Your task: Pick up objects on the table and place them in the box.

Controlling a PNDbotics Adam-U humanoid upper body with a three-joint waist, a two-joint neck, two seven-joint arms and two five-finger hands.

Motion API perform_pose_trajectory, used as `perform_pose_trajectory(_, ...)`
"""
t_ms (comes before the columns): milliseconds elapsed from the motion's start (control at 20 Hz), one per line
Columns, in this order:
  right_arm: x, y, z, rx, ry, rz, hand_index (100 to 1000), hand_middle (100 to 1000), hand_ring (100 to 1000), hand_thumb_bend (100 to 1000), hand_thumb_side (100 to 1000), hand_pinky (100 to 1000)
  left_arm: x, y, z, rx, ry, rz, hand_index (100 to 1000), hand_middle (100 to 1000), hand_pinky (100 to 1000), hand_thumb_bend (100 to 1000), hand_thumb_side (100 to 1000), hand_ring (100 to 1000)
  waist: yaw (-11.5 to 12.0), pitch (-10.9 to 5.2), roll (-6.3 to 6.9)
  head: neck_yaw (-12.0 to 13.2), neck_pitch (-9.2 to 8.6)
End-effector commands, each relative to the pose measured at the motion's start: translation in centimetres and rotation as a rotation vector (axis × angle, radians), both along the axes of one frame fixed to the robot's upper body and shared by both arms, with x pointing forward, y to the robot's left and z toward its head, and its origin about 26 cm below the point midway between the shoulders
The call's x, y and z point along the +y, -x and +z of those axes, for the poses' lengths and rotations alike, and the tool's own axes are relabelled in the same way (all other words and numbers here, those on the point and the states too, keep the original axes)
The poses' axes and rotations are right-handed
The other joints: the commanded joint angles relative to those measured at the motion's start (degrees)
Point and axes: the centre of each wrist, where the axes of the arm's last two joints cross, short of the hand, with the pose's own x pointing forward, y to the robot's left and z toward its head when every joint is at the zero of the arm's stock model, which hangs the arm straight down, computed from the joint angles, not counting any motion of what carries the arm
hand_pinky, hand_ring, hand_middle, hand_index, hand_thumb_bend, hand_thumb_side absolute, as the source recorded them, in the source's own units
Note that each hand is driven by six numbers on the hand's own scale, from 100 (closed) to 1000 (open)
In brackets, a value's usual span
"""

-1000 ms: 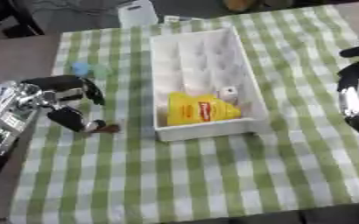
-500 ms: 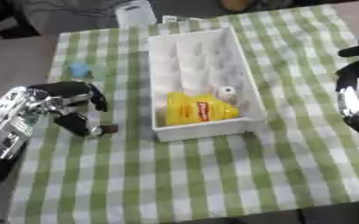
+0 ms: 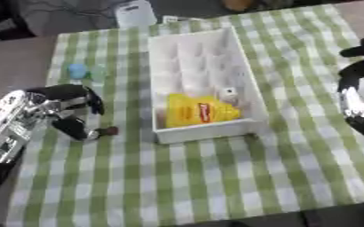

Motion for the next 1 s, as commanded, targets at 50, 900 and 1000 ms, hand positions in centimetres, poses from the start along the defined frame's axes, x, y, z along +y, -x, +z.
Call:
perform_pose_trajectory(50,0.0,0.1,1.0,-0.033,0.017,0.014,940,726,610,100,504,564,0.4,-0.2,0.9,-0.029,-0.015,0.007,759,639,794,461,394,812,0.1,-1.43,0.45,0.1,-0.12)
perform_pose_trajectory(900,0.0,0.1,1.0,-0.033,0.016,0.014,940,727,610,100,507,564,0.5,-0.3,0.1,0.025,-0.039,-0.003,717,600,792,477,416,800,0.1,-1.42,0.43,0.0,-0.12)
perform_pose_trajectory(1000,0.0,0.1,1.0,-0.033,0.016,0.015,940,727,610,100,508,564,0.5,-0.3,-0.1,0.031,-0.042,-0.002,707,591,790,475,412,797,0.1,-1.39,0.45,-0.1,-0.12)
